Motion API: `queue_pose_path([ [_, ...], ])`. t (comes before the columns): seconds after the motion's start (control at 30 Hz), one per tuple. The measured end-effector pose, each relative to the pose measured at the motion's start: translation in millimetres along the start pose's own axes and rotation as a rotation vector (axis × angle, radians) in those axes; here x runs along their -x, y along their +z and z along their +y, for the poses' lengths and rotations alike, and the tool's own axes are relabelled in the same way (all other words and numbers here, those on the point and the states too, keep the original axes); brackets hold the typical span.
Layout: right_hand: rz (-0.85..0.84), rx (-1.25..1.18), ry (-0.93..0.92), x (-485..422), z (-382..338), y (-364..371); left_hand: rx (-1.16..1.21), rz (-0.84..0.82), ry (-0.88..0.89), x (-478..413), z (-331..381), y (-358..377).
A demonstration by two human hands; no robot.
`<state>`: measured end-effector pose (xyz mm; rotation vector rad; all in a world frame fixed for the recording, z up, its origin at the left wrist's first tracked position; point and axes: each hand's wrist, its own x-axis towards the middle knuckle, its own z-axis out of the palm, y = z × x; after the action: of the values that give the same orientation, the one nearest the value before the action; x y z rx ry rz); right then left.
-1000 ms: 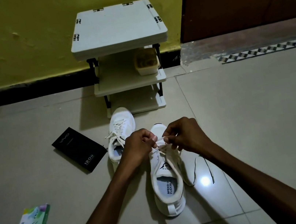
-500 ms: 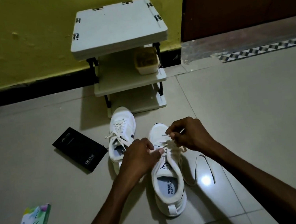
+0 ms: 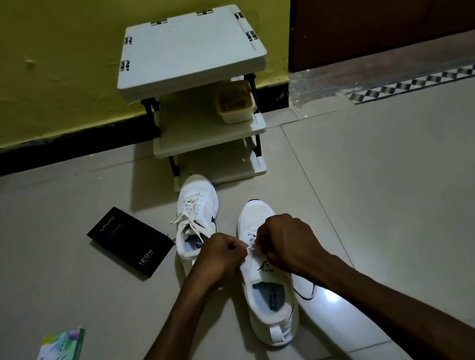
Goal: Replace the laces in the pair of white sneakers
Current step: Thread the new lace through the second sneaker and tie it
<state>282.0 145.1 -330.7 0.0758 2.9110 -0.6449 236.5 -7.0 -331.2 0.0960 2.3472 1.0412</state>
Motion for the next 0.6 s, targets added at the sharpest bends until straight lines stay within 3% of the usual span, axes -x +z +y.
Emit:
queue_pose_path([
  [0.37,0.175,-0.083,0.002,8,-14,12,0.343,-0.089,-0.095,2,-8,1],
  [0.6,0.123,-0.174,0.070,5,-6,5,0.074,0.079,0.047,-1,-11,9],
])
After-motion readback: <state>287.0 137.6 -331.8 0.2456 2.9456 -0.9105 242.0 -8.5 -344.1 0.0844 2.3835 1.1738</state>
